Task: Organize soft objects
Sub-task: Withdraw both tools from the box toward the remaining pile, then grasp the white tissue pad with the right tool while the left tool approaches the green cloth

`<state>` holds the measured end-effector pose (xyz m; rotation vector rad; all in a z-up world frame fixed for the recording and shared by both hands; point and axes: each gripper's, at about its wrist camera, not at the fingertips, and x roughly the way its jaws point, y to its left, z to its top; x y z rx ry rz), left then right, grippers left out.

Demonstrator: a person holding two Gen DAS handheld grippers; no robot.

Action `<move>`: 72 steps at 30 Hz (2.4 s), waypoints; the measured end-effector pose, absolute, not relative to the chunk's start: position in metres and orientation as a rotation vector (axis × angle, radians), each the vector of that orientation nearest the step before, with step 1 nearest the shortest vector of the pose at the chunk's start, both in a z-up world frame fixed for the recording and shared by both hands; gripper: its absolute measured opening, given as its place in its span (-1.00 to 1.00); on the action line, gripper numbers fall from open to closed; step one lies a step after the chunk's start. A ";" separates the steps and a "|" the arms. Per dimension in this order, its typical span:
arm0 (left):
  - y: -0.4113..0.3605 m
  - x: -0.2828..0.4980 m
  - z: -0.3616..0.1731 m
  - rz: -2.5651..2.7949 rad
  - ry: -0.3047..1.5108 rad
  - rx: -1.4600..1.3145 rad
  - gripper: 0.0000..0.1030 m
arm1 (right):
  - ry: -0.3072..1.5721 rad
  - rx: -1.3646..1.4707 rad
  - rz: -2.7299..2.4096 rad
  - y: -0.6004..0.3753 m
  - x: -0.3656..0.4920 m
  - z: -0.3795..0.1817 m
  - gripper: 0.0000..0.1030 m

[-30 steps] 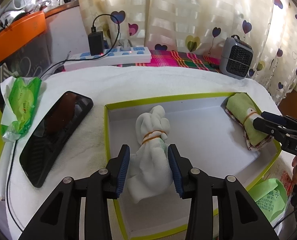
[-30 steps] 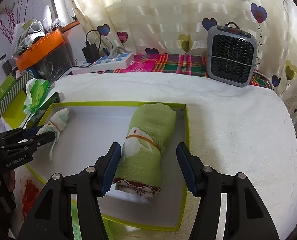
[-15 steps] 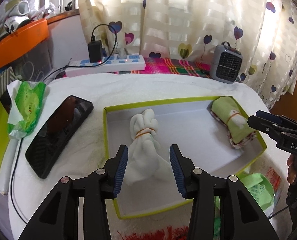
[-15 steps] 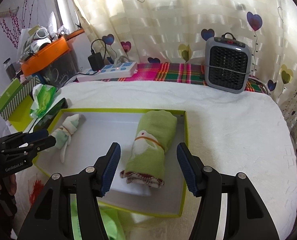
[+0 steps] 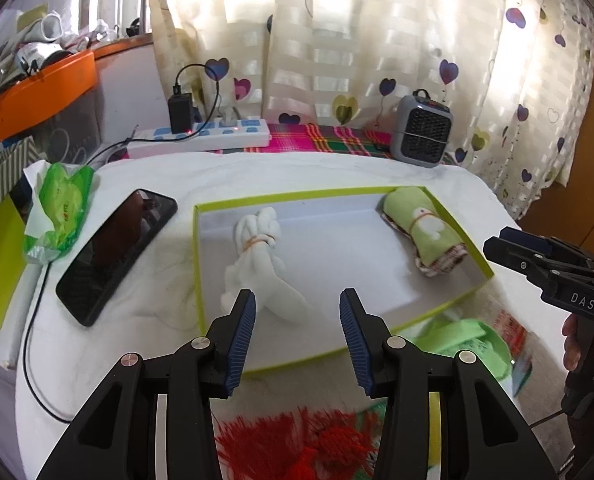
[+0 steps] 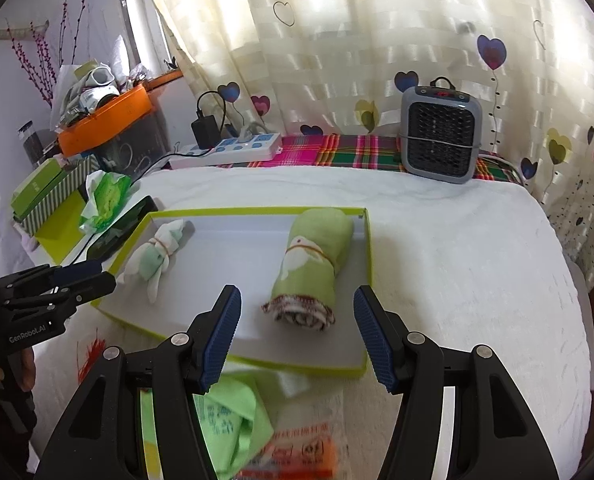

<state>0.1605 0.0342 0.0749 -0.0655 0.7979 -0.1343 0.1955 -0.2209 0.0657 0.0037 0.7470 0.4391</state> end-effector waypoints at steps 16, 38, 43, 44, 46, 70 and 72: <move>0.014 0.125 0.058 -0.273 0.859 -0.111 -0.17 | 0.728 0.064 0.494 -0.228 0.111 0.054 0.16; 0.010 0.114 0.046 -0.299 0.884 -0.124 -0.17 | 0.742 -0.175 0.491 -0.179 0.057 0.018 0.16; 0.010 0.114 0.046 -0.299 0.885 -0.123 -0.17 | 0.734 -0.212 0.464 -0.176 0.057 0.016 0.16; 0.010 0.114 0.046 -0.299 0.886 -0.123 -0.17 | 0.731 -0.228 0.456 -0.175 0.056 0.016 0.16; 0.010 0.114 0.046 -0.299 0.885 -0.124 -0.17 | 0.721 -0.259 0.442 -0.172 0.054 0.014 0.15; -0.001 0.115 0.056 -0.328 0.867 -0.106 -0.17 | 0.661 -0.166 0.442 -0.186 0.047 0.027 -0.66; -0.004 0.116 0.058 -0.336 0.863 -0.097 -0.17 | 0.638 -0.140 0.446 -0.191 0.045 0.031 -0.66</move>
